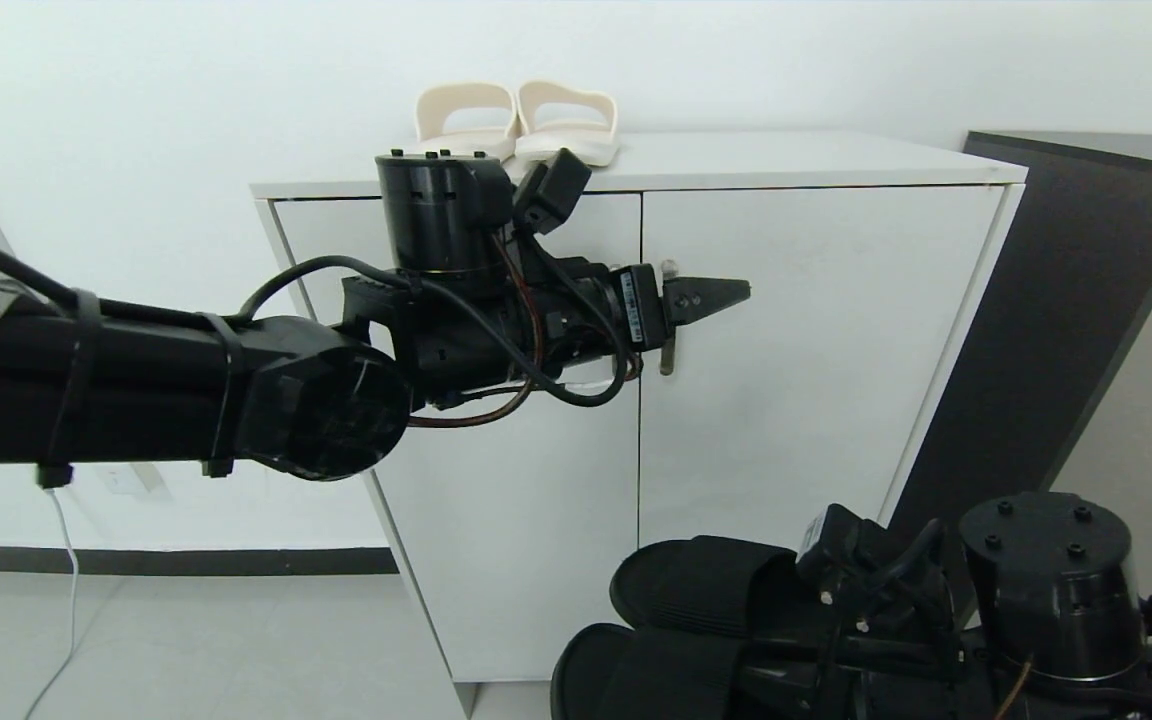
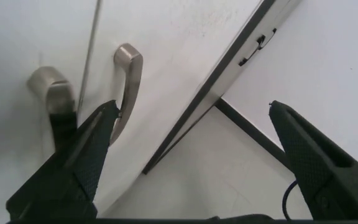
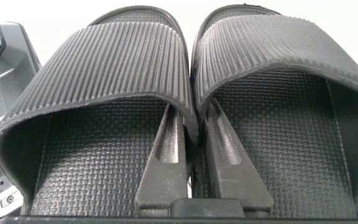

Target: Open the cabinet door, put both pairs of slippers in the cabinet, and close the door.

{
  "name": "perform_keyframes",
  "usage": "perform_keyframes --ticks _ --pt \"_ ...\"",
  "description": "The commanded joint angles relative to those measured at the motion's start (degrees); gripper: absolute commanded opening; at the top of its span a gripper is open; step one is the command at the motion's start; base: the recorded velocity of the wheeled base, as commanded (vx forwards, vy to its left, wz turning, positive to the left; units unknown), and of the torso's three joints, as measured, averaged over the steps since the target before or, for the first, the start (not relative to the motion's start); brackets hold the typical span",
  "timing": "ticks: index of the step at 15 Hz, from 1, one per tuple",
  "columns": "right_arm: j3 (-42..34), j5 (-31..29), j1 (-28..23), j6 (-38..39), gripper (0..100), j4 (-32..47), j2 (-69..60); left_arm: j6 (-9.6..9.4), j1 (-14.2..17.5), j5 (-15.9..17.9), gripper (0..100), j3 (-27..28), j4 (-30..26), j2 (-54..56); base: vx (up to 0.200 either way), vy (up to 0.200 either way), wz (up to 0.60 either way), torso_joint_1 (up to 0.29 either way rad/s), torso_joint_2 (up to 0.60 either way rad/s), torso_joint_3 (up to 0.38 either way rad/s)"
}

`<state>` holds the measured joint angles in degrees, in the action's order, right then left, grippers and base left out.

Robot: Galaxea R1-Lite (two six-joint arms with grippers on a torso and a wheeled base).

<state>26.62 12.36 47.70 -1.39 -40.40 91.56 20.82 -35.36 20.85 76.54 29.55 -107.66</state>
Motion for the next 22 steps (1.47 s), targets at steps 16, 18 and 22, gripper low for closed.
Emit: perform_keyframes --ticks 16,18,22 --pt "-2.3 1.3 1.7 -0.5 0 -0.6 -0.6 1.15 -1.7 0.0 0 -6.3 1.7 4.5 0.0 0.0 0.0 0.0 0.0 0.0" --pt "-4.2 4.4 2.2 -0.5 0 -2.9 -1.3 1.24 -2.8 0.0 0 -9.2 3.6 6.5 0.0 0.0 0.0 0.0 0.0 0.0" --pt "-9.2 10.8 2.2 -4.9 0 -7.9 -1.7 1.15 -4.5 0.2 0 -16.1 4.1 12.6 0.0 0.0 0.0 0.0 0.0 0.0"
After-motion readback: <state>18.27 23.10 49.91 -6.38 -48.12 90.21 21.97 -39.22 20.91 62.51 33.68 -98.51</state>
